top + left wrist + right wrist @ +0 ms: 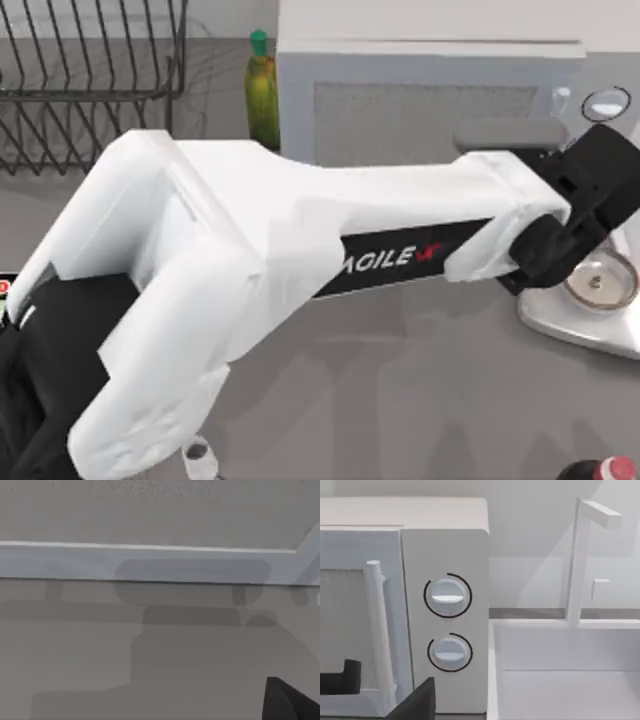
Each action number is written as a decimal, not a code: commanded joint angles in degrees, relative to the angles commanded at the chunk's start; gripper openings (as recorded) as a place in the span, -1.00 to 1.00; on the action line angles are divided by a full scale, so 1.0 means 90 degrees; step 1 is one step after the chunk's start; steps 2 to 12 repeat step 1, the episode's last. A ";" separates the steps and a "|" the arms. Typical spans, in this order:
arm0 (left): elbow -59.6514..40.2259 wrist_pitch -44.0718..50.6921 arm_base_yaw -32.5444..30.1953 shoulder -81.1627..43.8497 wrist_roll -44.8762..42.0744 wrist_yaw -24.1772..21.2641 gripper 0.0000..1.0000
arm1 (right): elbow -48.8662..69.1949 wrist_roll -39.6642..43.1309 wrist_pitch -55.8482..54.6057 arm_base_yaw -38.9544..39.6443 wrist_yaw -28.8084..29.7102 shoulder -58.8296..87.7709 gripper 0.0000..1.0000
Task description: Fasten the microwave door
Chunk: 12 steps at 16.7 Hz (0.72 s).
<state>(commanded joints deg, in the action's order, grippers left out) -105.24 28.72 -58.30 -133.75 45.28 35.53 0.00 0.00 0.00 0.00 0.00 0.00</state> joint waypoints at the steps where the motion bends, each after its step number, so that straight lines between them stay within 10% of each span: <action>1: -0.0013 -0.0007 0.0012 -0.0013 -0.0013 -0.0008 -1.00 | 0.0000 0.0000 0.0000 0.0000 0.0000 0.0000 1.00; 12: -0.0013 -0.0007 0.0012 -0.0013 -0.0013 -0.0008 -1.00 | 0.0000 0.0000 0.0000 0.0000 0.0000 0.0000 1.00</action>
